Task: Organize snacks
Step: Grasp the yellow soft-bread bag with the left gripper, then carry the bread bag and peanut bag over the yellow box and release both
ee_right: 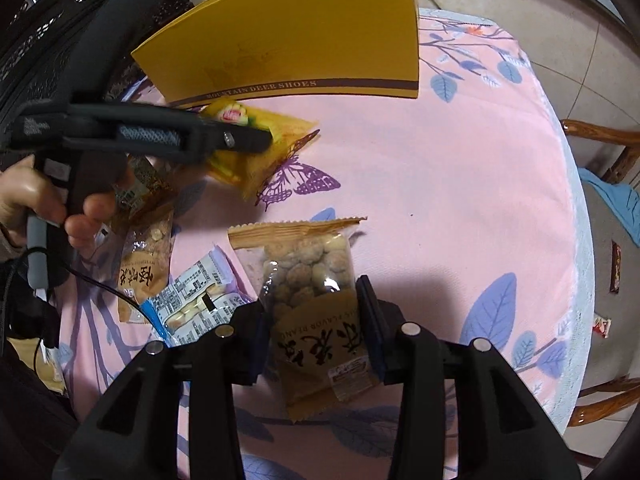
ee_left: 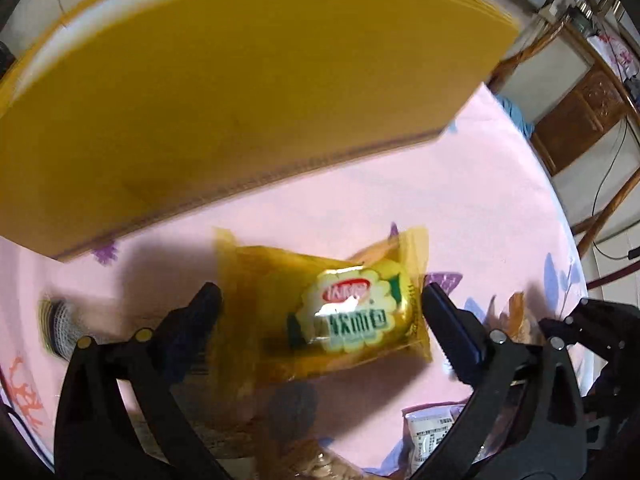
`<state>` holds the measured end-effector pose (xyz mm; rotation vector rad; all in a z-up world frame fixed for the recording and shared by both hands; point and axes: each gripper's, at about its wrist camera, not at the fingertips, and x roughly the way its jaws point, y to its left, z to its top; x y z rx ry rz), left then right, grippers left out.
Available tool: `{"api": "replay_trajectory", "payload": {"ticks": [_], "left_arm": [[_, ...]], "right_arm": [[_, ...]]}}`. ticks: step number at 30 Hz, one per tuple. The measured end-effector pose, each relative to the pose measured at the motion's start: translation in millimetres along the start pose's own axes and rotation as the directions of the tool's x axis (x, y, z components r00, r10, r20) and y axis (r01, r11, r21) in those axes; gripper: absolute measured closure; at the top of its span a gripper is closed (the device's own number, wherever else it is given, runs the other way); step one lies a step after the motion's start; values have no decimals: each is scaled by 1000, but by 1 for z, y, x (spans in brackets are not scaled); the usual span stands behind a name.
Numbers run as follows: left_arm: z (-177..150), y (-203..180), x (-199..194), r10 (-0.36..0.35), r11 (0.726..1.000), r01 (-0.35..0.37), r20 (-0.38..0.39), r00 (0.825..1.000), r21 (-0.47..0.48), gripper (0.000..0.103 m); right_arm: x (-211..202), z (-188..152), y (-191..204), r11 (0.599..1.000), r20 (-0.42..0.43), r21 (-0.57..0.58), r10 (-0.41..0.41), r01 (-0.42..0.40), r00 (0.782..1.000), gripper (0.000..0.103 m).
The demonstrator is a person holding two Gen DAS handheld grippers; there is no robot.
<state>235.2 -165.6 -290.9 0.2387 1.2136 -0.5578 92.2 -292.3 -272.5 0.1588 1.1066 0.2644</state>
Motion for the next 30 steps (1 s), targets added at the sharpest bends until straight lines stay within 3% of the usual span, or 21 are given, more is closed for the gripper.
{"api": "replay_trajectory", "payload": {"ticks": [3,5,11,23,30], "left_arm": [[-4,-5,3,-19,1000,19,29,999,-14,10],[-6,-10,-3,-42,999,42,56,998,-9,29],[-21,-1,-23,-77,994,84,100,992,-69,40],[-60,21,-117,-70,980,117,271,960,-161,42],[-65,45,-193,-15,973,109,414,910,-204,42]], "right_arm": [[0,0,-1,1000,-1,-1,4,-4,1000,61],[-1,-1,-1,1000,1,2,7,-7,1000,61],[-1,-2,3,999,2,-31,-20,20,1000,63],[-31,2,20,999,69,-33,-2,4,998,65],[-74,30,41,997,185,-69,29,-16,982,66]]}}
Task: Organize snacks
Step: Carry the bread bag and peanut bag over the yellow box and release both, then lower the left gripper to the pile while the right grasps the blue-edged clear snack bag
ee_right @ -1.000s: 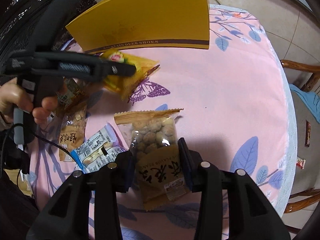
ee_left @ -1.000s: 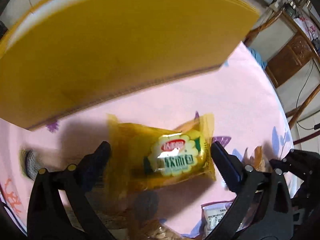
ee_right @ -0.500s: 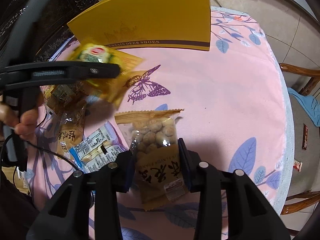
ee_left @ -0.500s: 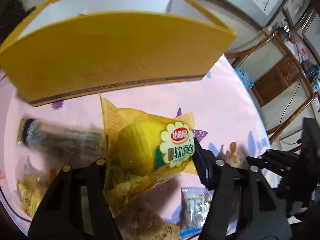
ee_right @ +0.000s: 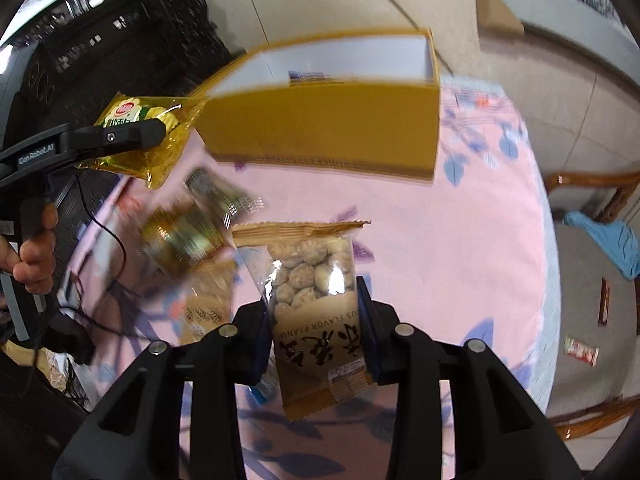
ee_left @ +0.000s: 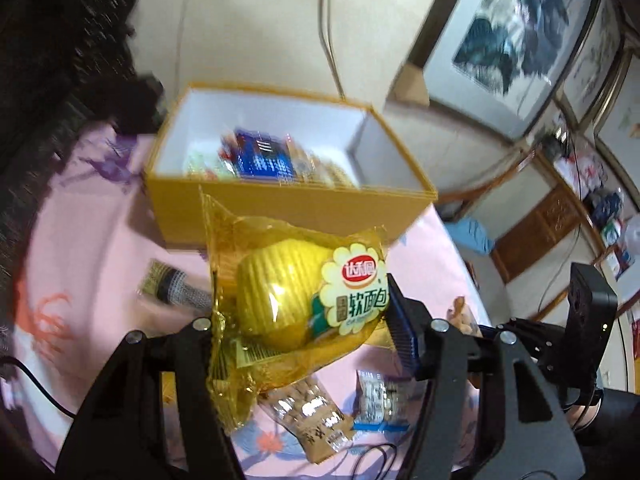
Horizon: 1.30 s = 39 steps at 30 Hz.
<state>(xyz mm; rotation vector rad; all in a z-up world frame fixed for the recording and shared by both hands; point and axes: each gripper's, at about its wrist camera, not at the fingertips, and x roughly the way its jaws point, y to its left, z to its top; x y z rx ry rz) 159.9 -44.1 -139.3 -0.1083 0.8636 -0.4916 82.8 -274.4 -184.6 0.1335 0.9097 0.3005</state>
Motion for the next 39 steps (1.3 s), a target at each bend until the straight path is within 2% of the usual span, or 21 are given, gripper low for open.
{"api": "replay_trajectory", "payload": {"ticks": [5,10,14,17,22,27,28,29,30,31,33,35,39], "left_arm": [[41,7,-36,24,1000,-23,122,992,-7,42],[84,6,-56,44,999,-41,219,975,-18,42],[116,0,-49,65,998,-64,253,965,-11,42],[137,-3,-38,72,997,-72,266,961,-11,42],[161,-4,-18,79,997,-79,271,959,-9,42],[174,1,6,94,996,-93,262,961,-15,42],[176,2,11,96,995,-95,259,961,-17,36],[178,4,21,120,993,-119,251,961,-19,22],[179,6,30,178,984,-174,237,955,-37,15],[179,8,34,222,975,-214,228,948,-59,12],[177,11,30,198,980,-187,234,952,-68,12],[170,13,20,189,982,-179,260,947,-61,11],[152,21,9,191,981,-181,234,953,-64,10]], "right_arm": [[-28,51,11,999,140,-31,19,-14,990,65],[-52,106,14,1000,289,-19,23,-18,957,65],[-58,148,10,1000,371,-23,1,9,929,65],[-57,174,9,999,403,-25,-12,24,915,65],[-46,203,3,999,421,-30,-23,39,907,65],[-28,216,-3,998,411,-25,-37,51,911,64],[-19,219,-6,998,402,-16,-42,53,915,60],[-8,223,-8,997,373,-4,-74,81,925,48],[-2,224,-9,994,353,6,-105,110,929,39],[3,225,-9,989,333,18,-144,146,932,35],[-1,220,-8,993,348,10,-116,120,930,35],[-6,212,-7,994,358,5,-107,113,927,35],[-7,187,-4,998,307,-14,-61,69,950,35]]}}
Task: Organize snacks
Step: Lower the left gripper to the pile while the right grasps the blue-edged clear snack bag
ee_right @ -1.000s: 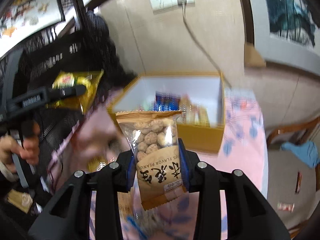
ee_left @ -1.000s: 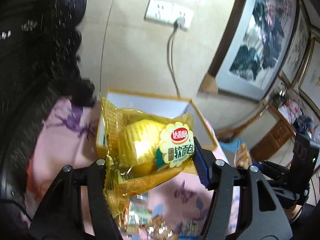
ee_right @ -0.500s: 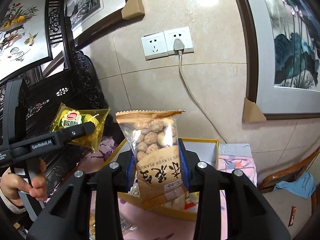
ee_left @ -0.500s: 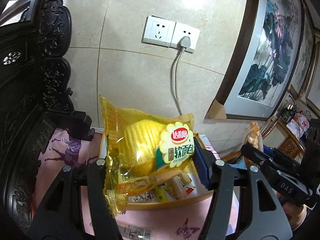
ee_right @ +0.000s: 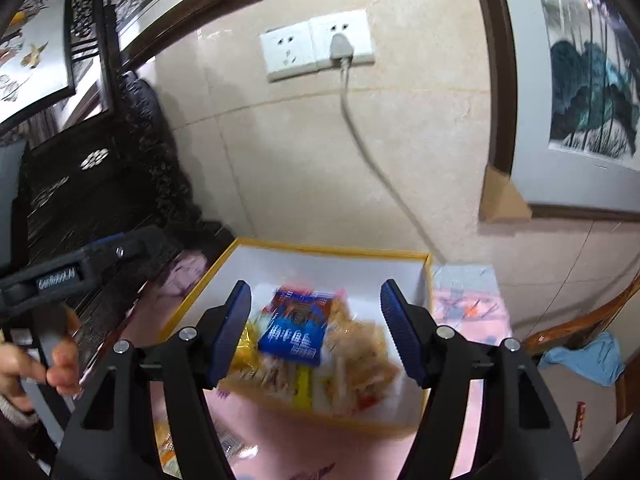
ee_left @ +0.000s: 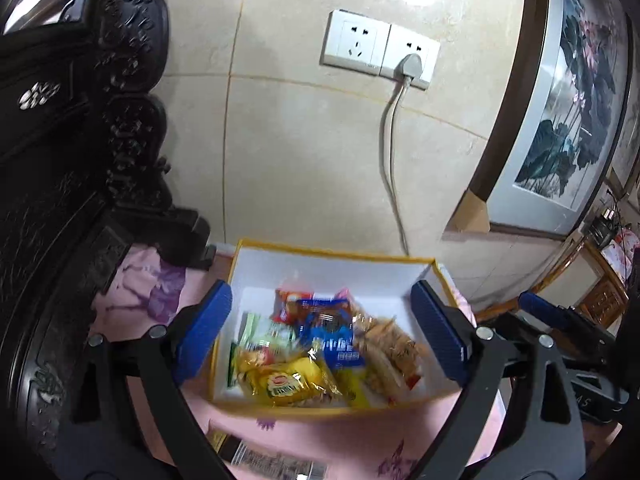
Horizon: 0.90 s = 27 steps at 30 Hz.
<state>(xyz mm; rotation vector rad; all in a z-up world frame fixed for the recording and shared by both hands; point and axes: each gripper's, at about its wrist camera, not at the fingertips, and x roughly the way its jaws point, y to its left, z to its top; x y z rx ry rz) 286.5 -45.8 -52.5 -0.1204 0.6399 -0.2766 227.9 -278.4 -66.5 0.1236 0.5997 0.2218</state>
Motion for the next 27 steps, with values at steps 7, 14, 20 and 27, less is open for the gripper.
{"api": "replay_trajectory", "payload": {"ticks": [7,14,20,27], "left_arm": [[-50,25,-23,33,999,-35,-74,997,-36,10],[-113,50,-51,60,994,-76,-192,980,-75,10],[-148,56,-77,78,993,-96,-248,966,-62,10],[-171,54,-96,85,991,-109,-284,955,-71,10]], "right_arm": [[-17,-70,9,1000,-145,4,30,-30,989,35],[-34,-165,34,985,-318,-97,102,-140,942,35],[-26,-234,56,920,-478,-271,127,-283,869,35],[-8,-258,65,815,-526,-459,70,-352,848,35]]}}
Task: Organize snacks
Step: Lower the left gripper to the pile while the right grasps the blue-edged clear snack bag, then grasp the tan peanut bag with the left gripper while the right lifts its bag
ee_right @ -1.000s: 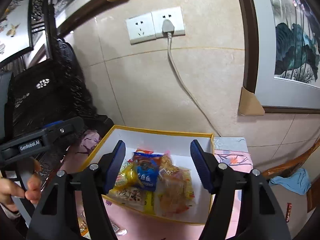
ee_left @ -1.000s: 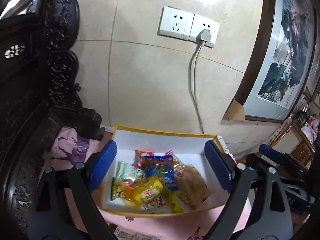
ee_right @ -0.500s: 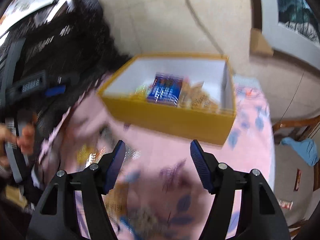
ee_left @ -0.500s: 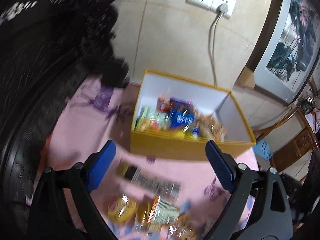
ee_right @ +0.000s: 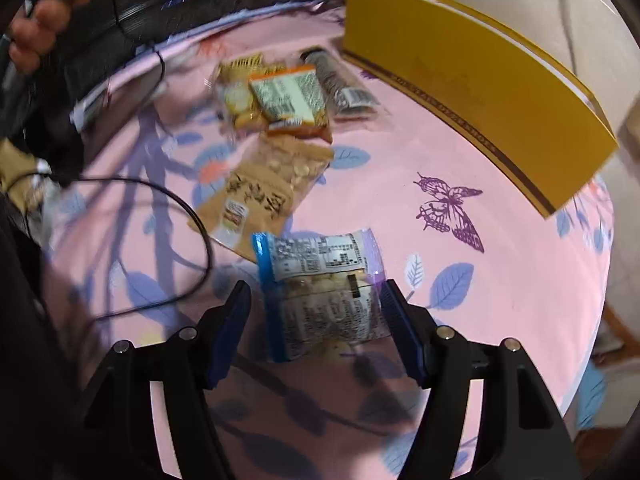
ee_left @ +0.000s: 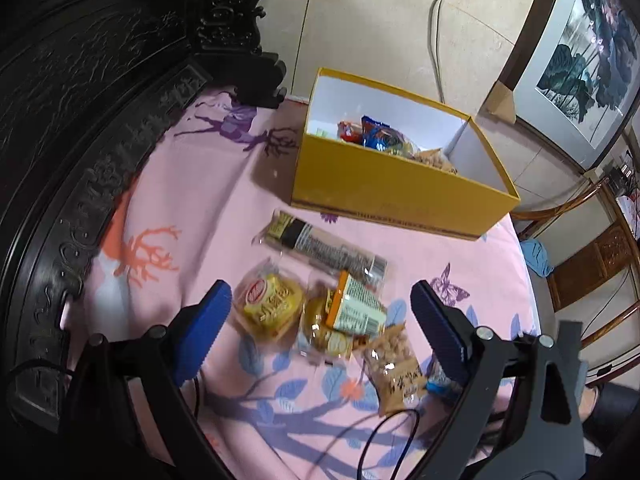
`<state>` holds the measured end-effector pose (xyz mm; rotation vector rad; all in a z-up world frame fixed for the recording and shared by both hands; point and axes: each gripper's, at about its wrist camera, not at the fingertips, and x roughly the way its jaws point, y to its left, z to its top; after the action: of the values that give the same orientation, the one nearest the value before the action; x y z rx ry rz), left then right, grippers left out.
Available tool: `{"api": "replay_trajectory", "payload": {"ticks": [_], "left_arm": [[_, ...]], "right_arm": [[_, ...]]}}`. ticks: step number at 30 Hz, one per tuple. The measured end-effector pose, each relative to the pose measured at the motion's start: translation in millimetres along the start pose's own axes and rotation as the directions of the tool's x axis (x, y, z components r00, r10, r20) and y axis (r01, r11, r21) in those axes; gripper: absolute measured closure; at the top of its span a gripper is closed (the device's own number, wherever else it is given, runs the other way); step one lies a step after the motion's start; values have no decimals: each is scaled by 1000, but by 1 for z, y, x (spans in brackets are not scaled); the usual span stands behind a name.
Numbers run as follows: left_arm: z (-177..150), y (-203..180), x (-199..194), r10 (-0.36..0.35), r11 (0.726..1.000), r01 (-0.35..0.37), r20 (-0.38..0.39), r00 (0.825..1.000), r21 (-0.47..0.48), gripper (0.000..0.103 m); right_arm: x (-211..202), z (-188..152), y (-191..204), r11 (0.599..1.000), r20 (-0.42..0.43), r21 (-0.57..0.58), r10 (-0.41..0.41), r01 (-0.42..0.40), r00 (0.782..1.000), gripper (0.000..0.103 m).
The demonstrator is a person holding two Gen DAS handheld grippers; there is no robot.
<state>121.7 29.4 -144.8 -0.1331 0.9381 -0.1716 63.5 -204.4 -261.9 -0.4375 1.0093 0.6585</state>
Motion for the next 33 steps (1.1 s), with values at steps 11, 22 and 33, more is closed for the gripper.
{"api": "replay_trajectory", "payload": {"ticks": [11,22,33], "left_arm": [[-16,-14,0,1,1000,0,-43,999,22,10],[-35,-43,35,-54,997,62,-192,980,39,10],[-58,-88,102,-29,999,32,-419,907,0,10]], "right_arm": [[16,8,-19,999,-2,6,49,-49,999,35],[-15,-11,-38,962,27,266,-76,66,997,81],[-42,-48,-22,862,33,505,-77,50,996,80]]}}
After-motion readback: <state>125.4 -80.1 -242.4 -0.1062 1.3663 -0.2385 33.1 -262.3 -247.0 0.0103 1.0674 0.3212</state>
